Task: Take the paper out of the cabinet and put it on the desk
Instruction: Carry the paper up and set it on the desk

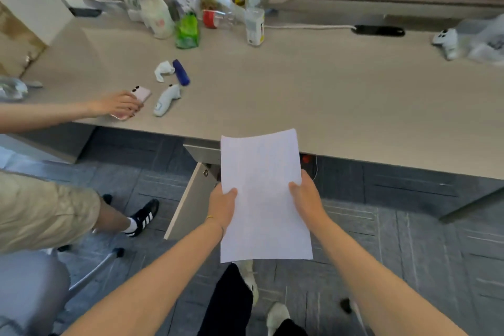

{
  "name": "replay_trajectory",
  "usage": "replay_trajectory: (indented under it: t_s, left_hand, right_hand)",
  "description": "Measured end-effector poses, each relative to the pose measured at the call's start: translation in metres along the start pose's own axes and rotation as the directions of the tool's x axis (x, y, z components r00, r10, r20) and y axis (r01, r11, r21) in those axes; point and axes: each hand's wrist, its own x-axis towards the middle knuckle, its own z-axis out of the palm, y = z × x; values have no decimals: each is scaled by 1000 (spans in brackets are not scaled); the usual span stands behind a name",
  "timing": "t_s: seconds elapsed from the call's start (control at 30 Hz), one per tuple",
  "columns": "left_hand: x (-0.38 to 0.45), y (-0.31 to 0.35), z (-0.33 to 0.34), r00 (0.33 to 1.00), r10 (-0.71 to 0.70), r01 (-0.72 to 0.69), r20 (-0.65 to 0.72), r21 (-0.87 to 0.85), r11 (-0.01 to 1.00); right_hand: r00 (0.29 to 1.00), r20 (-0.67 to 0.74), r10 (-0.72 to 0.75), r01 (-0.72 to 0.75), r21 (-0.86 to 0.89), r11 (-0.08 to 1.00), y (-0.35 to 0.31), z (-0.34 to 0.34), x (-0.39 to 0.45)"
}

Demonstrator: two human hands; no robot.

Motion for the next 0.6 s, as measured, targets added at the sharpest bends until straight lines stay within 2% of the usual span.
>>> replay_trajectory:
  t_s: [0.33,0.6]
  left_hand:
    - [53,131,48,987,99,-103,126,24,994]
    - [101,225,84,956,137,-153,258,41,987]
  right_hand:
    - [989,-137,-49,65,114,991,-110,-49,49]
    - [950,-304,73,1,239,971,-180,-83,99]
